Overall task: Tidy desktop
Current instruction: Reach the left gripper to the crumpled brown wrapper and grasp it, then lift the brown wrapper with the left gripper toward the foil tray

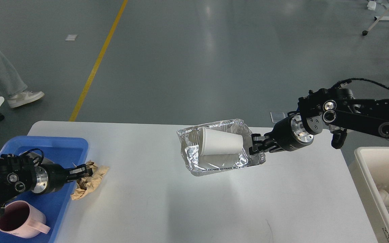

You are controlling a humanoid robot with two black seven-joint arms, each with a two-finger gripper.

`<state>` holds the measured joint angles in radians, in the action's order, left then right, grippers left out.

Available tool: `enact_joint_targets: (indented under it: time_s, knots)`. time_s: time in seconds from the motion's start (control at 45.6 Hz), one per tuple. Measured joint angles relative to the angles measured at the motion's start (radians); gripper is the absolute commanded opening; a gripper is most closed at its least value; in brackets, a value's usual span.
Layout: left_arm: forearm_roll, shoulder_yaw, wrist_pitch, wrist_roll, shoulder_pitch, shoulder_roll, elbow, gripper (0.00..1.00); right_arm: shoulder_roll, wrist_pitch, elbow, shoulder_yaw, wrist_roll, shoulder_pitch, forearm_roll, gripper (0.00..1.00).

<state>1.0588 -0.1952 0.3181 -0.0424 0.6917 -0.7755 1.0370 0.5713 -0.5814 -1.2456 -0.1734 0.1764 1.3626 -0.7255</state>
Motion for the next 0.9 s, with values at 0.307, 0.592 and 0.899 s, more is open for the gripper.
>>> enact_joint_targets:
  time_s: [0.307, 0.592, 0.899]
  knots:
    - [-0.002, -0.001, 0.119, -0.089, 0.169, -0.222, 0.229, 0.0, -0.003, 0.001, 0.014, 0.001, 0.0, 0.001, 0.0, 0.0]
    - [-0.051, 0.039, 0.31, -0.168, 0.498, -0.303, 0.303, 0.0, -0.017, 0.002, 0.015, 0.003, 0.0, 0.009, 0.0, 0.0]
    - [-0.135, 0.261, 0.35, -0.194, 0.843, -0.156, 0.272, 0.0, -0.079, 0.002, 0.043, 0.008, 0.0, 0.018, 0.004, 0.0]
